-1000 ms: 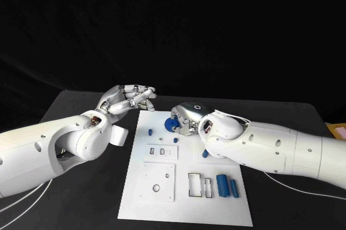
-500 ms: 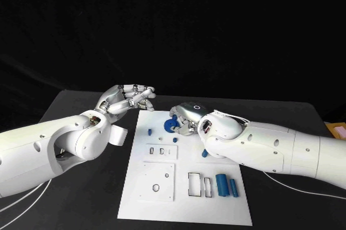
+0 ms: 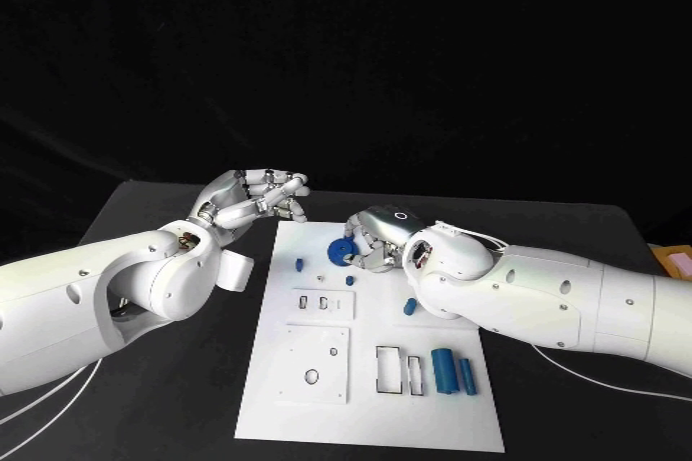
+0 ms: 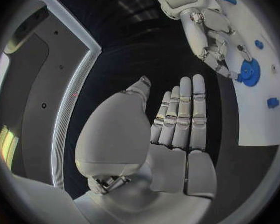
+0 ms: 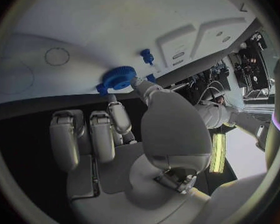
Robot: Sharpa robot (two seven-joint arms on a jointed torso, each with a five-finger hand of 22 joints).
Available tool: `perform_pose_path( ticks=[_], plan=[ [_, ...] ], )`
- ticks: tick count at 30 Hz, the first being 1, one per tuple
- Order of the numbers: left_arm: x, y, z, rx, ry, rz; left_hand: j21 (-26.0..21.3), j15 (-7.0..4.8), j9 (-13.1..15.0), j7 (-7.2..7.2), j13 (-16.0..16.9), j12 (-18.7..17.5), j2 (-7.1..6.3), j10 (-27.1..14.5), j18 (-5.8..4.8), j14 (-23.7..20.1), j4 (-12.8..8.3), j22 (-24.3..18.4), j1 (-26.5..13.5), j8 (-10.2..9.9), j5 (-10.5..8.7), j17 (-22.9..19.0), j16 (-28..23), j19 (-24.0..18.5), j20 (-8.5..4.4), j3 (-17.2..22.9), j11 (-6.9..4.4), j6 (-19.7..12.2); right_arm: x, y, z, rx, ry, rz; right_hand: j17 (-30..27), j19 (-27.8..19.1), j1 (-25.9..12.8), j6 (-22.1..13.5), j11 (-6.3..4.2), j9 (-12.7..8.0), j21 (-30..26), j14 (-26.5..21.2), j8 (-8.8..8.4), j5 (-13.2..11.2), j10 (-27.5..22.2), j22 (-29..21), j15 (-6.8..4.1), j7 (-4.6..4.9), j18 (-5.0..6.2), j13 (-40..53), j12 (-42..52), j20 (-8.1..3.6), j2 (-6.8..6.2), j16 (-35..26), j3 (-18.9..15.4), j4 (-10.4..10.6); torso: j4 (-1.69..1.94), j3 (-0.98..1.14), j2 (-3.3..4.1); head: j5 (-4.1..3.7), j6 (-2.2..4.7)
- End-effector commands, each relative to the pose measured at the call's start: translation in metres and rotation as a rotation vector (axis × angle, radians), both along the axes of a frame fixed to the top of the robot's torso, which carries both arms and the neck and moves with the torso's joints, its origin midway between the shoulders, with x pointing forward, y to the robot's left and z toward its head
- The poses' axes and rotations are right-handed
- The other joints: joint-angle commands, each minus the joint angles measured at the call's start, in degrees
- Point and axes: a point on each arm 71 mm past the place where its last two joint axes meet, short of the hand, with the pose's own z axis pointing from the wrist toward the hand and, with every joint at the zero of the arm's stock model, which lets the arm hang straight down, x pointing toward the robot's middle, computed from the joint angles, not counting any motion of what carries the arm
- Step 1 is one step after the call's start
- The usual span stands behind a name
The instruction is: Assemble the parts on the task board
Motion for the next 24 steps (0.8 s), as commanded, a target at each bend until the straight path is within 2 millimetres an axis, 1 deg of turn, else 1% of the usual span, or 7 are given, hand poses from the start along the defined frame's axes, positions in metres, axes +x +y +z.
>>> perform_pose_path(
  ticks=[1, 6, 10, 12, 14, 18, 24],
  plan=[
    [0.0, -0.001, 0.001, -0.009, -0.003, -0.013, 0.2, -0.02, 0.1, 0.12, 0.1, -0.3, 0.55, -0.4, 0.47, -0.5, -0.1, 0.1, 0.0, -0.3, -0.36, 0.1, 0.1, -0.4, -0.18, -0.4, 0.06, -0.5, -0.003, -0.008, 0.008, 0.097, -0.034, 0.003, 11.2, 3.1, -0.3, 0.6, 0.07, 0.1, 0.3, 5.1, 0.32, 0.3, 0.6, 11.5, 0.29, 0.08, -0.65, 0.2, 0.5, 0.07, 0.56, 0.0, -0.1, 0.6, -0.07, 0.05, -0.11, -0.19, 0.26],
    [0.002, 0.002, 0.0, -0.006, -0.003, -0.006, 0.2, -0.02, 0.1, 0.12, 0.1, -0.3, 0.56, -0.4, 0.48, -0.5, -0.1, 0.1, 0.0, -0.3, -0.36, 0.1, 0.1, -0.4, -0.17, -0.4, 0.06, -0.5, -0.006, -0.04, 0.025, 0.274, -0.022, -0.003, 10.5, 2.3, 0.6, 0.9, -0.09, 0.0, -0.6, 4.9, 0.09, 1.1, 0.6, 10.5, 0.15, -0.05, -0.34, 0.2, 0.4, -0.05, 0.82, -0.2, 0.6, 0.2, -0.27, 0.1, -0.34, -0.87, 0.61],
    [0.003, 0.004, 0.0, -0.005, -0.003, -0.004, 0.2, -0.02, 0.1, 0.11, 0.1, -0.2, 0.55, -0.4, 0.48, -0.5, -0.1, 0.1, 0.0, -0.3, -0.36, 0.1, 0.1, -0.5, -0.16, -0.4, 0.06, -0.5, -0.003, -0.081, 0.029, 0.345, 0.118, -0.016, 10.0, 1.5, 3.3, 1.7, -0.34, -0.2, -1.4, 4.8, -0.28, 2.1, -0.6, 9.7, -0.06, -0.3, -0.07, -0.8, -0.5, -0.27, 1.21, -0.4, 2.8, -1.9, -0.73, 0.21, -0.73, -1.48, 0.83],
    [0.003, 0.004, 0.0, -0.005, -0.003, -0.003, 0.2, -0.01, 0.1, 0.1, 0.1, -0.2, 0.54, -0.4, 0.48, -0.5, -0.1, 0.1, 0.0, -0.3, -0.36, 0.1, 0.1, -0.5, -0.16, -0.4, 0.06, -0.5, -0.001, -0.107, 0.028, 0.374, 0.2, -0.018, 9.3, 0.4, 4.5, 2.5, -0.96, -0.3, -2.6, 4.7, -0.29, 1.5, -1.5, 8.3, -0.53, -1.07, 0.35, -1.7, -1.2, -0.57, 1.03, -0.6, 3.5, -3.0, -0.95, 0.27, -0.88, -1.62, 0.91],
    [0.003, 0.004, 0.0, -0.006, -0.004, -0.005, 0.2, 0.0, 0.1, 0.07, 0.1, -0.2, 0.5, -0.4, 0.47, -0.6, -0.1, 0.1, 0.0, -0.3, -0.37, 0.1, 0.1, -0.6, -0.14, -0.4, 0.05, -0.5, 0.0, -0.131, 0.027, 0.393, 0.249, -0.022, 8.7, -0.4, 5.6, 2.4, -1.63, -0.4, -3.5, 4.5, -0.68, 3.1, -2.5, 7.5, -1.11, -1.74, 0.6, -2.7, -2.0, -1.1, 0.39, -0.9, 3.7, -4.2, -1.2, 0.39, -1.01, -1.96, 1.06],
    [0.005, 0.003, -0.001, -0.006, -0.004, -0.007, -0.4, 0.28, 0.2, 0.07, 0.1, -0.2, 0.6, -0.5, 0.38, -2.0, -0.1, -0.1, 0.1, -0.4, -0.37, 0.6, 0.0, -2.7, 0.28, -0.9, 0.14, -0.4, 0.001, -0.171, 0.023, 0.411, 0.292, -0.051, 7.1, -1.9, 6.0, 2.6, -2.83, -0.5, -5.3, 4.1, -0.89, 2.6, -3.7, 5.6, -2.14, -2.5, 1.16, -3.9, -3.0, -1.97, -0.55, -1.6, 3.2, -5.1, -1.46, 0.74, -1.15, -2.19, 1.18],
    [0.007, 0.002, -0.002, -0.008, -0.004, -0.011, -0.4, 0.34, 0.2, 0.09, 0.1, -0.2, 0.62, -0.5, 0.38, -2.3, -0.1, -0.2, 0.1, -0.4, -0.38, 0.6, 0.0, -3.0, 0.35, -1.0, 0.17, -0.4, -0.002, -0.209, 0.014, 0.381, 0.299, -0.103, 7.7, -1.4, 5.9, 2.8, -2.9, -0.4, -4.8, 4.2, -0.76, 3.1, -2.7, 6.2, -2.31, -2.67, 0.95, -2.8, -2.3, -2.24, -0.86, -1.4, 2.8, -5.2, -1.78, 1.24, -1.49, -2.57, 1.16]
  ],
)
